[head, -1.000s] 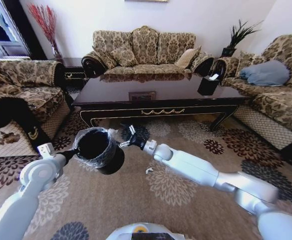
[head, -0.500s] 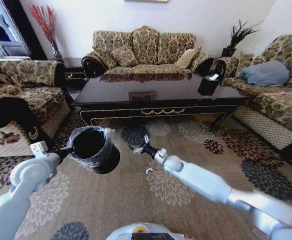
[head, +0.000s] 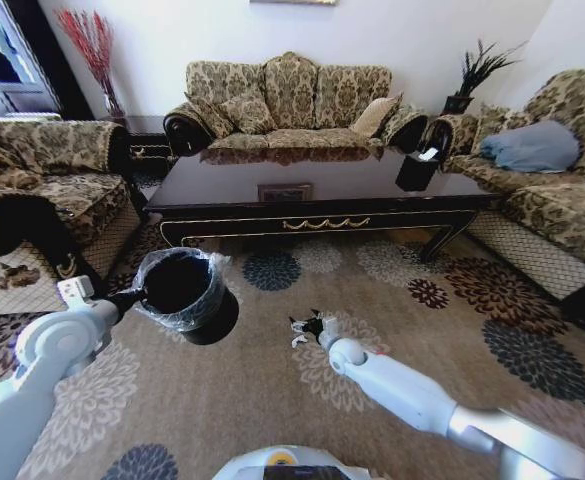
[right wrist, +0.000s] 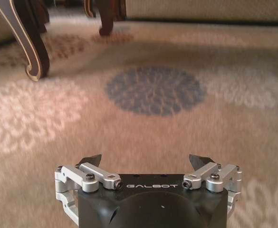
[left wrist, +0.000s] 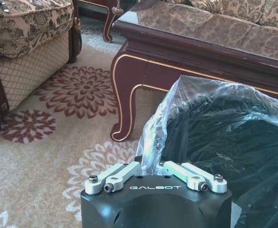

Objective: Move to the front of the table and pick up the trash from the floor, then place it into the trash bin.

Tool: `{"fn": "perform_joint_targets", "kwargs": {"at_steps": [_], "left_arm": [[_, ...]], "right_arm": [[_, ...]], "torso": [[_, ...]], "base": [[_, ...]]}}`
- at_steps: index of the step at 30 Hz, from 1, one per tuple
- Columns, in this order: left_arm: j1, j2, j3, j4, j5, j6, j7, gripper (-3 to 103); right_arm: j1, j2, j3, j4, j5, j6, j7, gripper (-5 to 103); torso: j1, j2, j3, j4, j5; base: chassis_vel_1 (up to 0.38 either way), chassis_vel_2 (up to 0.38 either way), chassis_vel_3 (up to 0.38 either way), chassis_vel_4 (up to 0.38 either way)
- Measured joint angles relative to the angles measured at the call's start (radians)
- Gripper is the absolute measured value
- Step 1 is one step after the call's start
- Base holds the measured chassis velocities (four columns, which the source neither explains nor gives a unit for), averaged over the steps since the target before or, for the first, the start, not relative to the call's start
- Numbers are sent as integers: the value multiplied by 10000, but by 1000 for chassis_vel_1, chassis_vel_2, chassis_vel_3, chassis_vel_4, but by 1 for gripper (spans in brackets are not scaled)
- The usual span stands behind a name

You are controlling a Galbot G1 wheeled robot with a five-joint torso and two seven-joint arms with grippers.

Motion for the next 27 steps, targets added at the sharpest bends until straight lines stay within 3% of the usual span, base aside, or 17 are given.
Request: {"fn": "perform_joint_targets", "kwargs": {"at_steps": [9,27], "left_arm": [[105,-230,-87,-103,45,0,0,4],[147,-255,-17,-122,145,0,16,4]], "right_arm": [[-232,1358,-181,-1952,-816,225,-51,100],[-133,2274,-211,-3796,-994,626,-191,100]], "torso": [[0,0,0,0,0],[0,0,0,0,1]], "base": [[0,0,0,0],[0,0,0,0]]}}
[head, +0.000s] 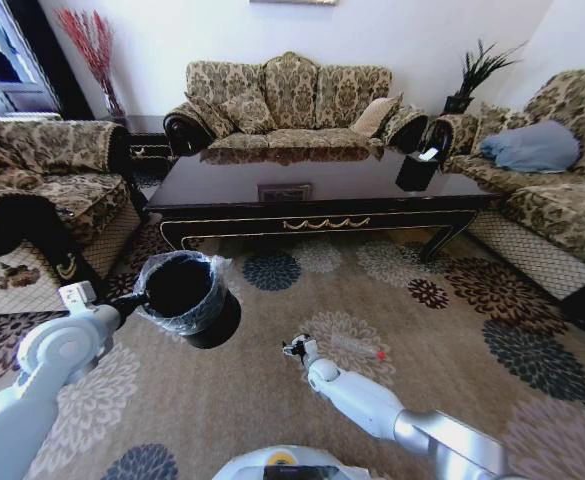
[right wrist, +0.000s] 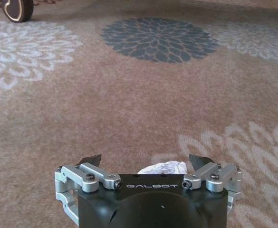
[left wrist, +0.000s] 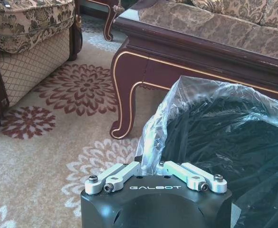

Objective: Move to the front of the table and pick up the trash from the floor, then place it into the trash bin.

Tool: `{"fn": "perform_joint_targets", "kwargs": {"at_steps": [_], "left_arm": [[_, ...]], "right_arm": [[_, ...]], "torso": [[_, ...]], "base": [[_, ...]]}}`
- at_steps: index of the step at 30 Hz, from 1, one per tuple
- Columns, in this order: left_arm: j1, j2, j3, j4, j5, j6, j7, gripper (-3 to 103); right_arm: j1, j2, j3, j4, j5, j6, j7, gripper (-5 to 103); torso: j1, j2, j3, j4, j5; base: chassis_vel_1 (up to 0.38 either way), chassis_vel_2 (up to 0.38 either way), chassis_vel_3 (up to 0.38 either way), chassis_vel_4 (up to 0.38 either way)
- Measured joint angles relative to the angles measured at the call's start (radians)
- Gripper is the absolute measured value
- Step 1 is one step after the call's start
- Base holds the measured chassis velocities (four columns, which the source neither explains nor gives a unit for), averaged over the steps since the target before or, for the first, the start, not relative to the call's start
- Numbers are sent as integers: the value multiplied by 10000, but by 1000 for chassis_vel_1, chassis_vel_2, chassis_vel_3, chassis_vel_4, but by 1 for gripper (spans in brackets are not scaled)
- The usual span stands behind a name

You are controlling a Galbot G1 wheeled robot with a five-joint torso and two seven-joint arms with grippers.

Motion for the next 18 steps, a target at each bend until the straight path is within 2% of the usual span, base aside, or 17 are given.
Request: {"fn": "perform_joint_targets", "kwargs": {"at_steps": [16,18], "left_arm": [[-66,-59,115,40,29,0,15,4],[-72,-54,120,64,34,0,19,4]], "right_arm": [[282,410,73,-1537,-196,301,-650,101],[295,439,71,-1648,-245,319,-767,91]], "torso": [[0,0,0,-1,0],[0,0,0,-1,0]], "base": [[0,0,0,0],[0,0,0,0]]}}
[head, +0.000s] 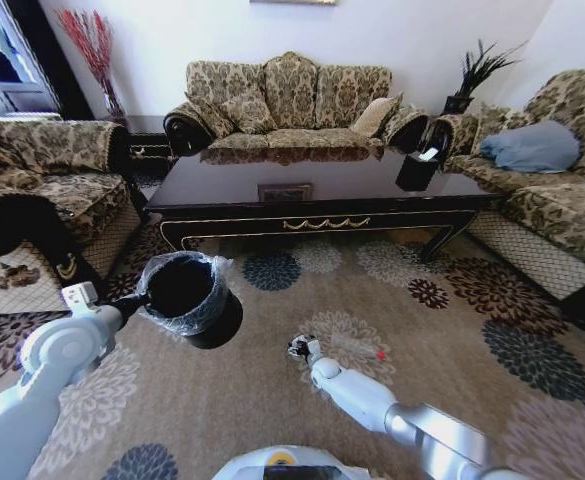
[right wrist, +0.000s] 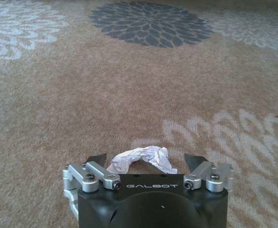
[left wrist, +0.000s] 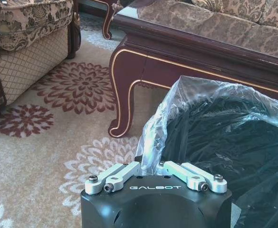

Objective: Move to the front of the table and pick up the trash from the floor, then place it into the trash bin.

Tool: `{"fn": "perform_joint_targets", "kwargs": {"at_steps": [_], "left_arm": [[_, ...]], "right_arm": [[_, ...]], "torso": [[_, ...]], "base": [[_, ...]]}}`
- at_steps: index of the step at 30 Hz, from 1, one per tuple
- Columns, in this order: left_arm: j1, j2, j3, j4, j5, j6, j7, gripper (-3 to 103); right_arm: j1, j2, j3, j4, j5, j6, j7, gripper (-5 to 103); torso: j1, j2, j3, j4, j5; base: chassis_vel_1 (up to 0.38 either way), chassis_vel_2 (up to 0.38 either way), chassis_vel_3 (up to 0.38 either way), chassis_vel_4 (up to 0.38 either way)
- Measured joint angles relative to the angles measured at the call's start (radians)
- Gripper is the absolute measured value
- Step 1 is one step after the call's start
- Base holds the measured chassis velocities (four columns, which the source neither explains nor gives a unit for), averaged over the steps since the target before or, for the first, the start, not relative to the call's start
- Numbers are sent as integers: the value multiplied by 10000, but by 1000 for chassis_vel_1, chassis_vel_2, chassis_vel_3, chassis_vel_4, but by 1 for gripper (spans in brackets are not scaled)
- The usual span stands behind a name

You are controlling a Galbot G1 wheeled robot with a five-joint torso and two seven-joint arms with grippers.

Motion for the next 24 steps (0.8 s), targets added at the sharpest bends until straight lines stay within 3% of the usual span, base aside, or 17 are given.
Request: {"fn": "perform_joint_targets", "kwargs": {"at_steps": [2,3,6,9,11,15,17,18,21,24], "left_arm": [[-1,12,0,13,0,0,3,4],[-2,21,0,20,1,0,5,4],[-5,27,-1,28,2,0,6,4],[-10,21,-1,44,2,0,11,4],[-12,11,1,53,3,0,12,4],[-27,-27,48,89,44,0,22,4],[-29,-33,55,92,52,0,24,4],[-30,-40,66,96,60,0,27,4],[-30,-46,77,104,74,0,34,4],[-30,-47,84,135,104,0,43,4]], "right_arm": [[2,23,-2,-55,-23,3,-32,91],[2,45,-3,-94,-49,7,-46,80],[1,73,-7,-145,-127,29,-66,75],[-13,66,-43,-144,-202,53,-97,58],[-17,61,-46,-137,-222,58,-108,58],[-47,37,-35,-127,-350,108,-140,37],[-57,16,-26,-105,-369,117,-141,37],[-73,-19,-16,-53,-390,145,-147,26],[-84,-71,-4,29,-416,181,-165,21],[-100,-295,6,359,-444,236,-175,5]], "torso": [[0,-1,0,0,0],[0,0,0,0,0],[0,0,0,1,0],[0,0,0,1,1],[0,0,0,1,1],[0,-1,0,1,1],[0,0,0,0,0],[0,0,0,-1,0],[0,0,0,-1,1],[0,0,0,0,1]], "base": [[0,0,0,0],[0,0,0,0],[0,0,0,0],[0,0,0,0],[0,0,0,0],[0,0,0,0],[0,0,0,0],[0,0,0,0],[0,0,0,0],[0,0,0,0]]}}
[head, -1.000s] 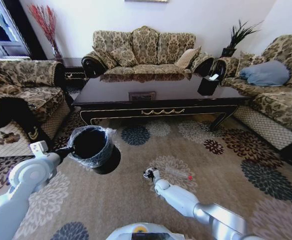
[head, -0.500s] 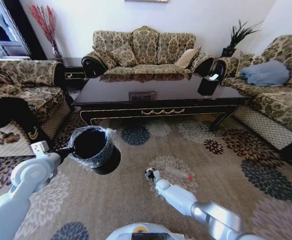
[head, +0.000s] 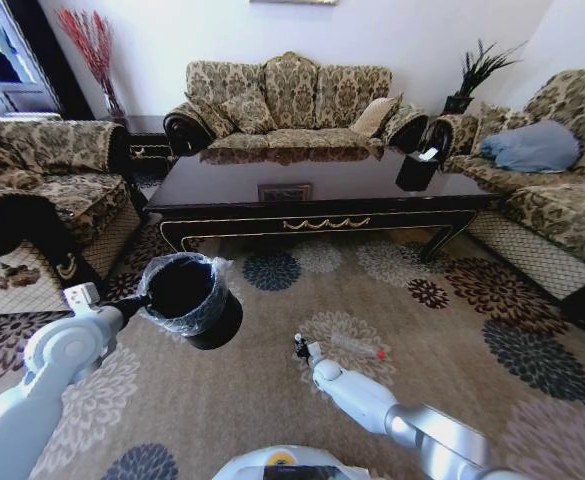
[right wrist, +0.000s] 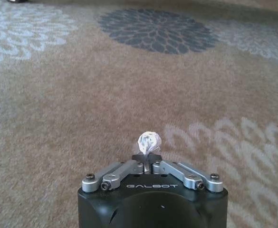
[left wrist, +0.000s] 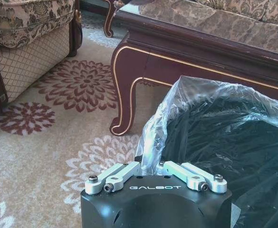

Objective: Move to the front of the table and pick up the trash from the floor, then place it into the trash bin.

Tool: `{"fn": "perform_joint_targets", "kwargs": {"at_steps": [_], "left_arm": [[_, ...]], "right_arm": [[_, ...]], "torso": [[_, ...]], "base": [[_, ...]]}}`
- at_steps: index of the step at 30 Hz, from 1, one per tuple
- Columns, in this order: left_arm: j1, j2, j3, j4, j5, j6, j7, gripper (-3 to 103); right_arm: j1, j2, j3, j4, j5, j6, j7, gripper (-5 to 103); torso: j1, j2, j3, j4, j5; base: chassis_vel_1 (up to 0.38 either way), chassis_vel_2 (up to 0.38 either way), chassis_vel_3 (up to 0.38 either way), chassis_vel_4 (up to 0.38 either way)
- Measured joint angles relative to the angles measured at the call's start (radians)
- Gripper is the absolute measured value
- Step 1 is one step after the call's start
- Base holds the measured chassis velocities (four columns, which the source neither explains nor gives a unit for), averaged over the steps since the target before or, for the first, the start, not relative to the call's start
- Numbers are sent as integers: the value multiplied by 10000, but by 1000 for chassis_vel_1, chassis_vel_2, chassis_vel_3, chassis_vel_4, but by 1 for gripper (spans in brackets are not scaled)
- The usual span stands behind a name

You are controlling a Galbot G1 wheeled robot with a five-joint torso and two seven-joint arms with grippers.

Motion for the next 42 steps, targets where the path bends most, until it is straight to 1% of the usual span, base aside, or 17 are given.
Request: {"fn": "perform_joint_targets", "kwargs": {"at_steps": [2,3,7,10,11,15,16,18,19,23,28,33,35,37,38,41,42], "left_arm": [[0,1,0,6,4,0,3,4],[1,6,2,12,13,0,11,4],[14,6,18,19,37,-1,27,4],[82,-55,69,20,92,-4,35,4],[82,-55,69,20,92,-4,35,4],[297,-213,189,-90,218,-5,41,4],[297,-213,189,-90,218,-5,41,4],[527,-288,360,-184,464,-6,170,4],[527,-288,360,-184,464,-6,170,4],[685,-346,528,-311,528,25,114,4],[785,-346,665,-370,388,75,-6,4],[746,-340,845,-426,86,177,-200,4],[675,-289,1001,-460,-135,271,-426,4],[535,-177,1235,-489,-624,412,-858,4],[535,-177,1235,-489,-624,412,-858,4],[271,-41,1603,-390,-854,433,-1023,4],[175,-26,1725,-370,-882,432,-1028,4]], "right_arm": [[0,-52,1,77,4,5,0,5],[-6,-221,4,338,25,20,0,1],[-36,-513,63,797,41,36,0,0],[-131,-1211,250,1632,-4,141,19,0],[-131,-1211,250,1632,-4,141,19,0],[-211,-2318,682,2943,-187,403,121,0],[-211,-2318,682,2943,-187,403,121,0],[-214,-3010,1014,4191,-179,423,196,0],[-214,-3010,1014,4191,-179,423,196,0],[-93,-3770,1479,5990,-212,440,242,0],[71,-4070,1781,6955,-603,732,188,0],[349,-4162,1862,7795,-905,1112,-245,0],[553,-4164,1732,8156,-824,1263,-400,0],[845,-4132,1405,8447,-602,1379,-467,0],[845,-4132,1405,8447,-602,1379,-467,0],[1351,-3970,900,8610,-501,1906,-1062,0],[1565,-3858,692,8622,-505,2207,-1420,0]], "torso": [[0,0,0,0,0],[0,0,0,0,0],[0,0,0,1,1],[0,0,0,2,3],[0,0,0,2,3],[0,0,-1,-3,1],[0,0,-1,-3,1],[-1,0,-1,-2,1],[-1,0,-1,-2,1],[0,0,-1,3,1],[0,0,-1,-2,2],[0,0,-1,2,1],[-1,0,-1,0,-1],[0,0,-1,0,0],[0,0,-1,0,0],[0,0,-1,0,-1],[0,0,0,0,-1]], "base": [[0,0,0,0],[0,0,0,0],[0,0,0,0],[0,0,0,0],[0,0,0,0],[0,0,0,0],[0,0,0,0],[0,0,0,0],[0,0,0,0],[0,0,0,0],[0,0,0,0],[0,0,0,0],[0,0,0,0],[0,0,0,0],[0,0,0,0],[0,0,0,0],[0,0,0,0]]}}
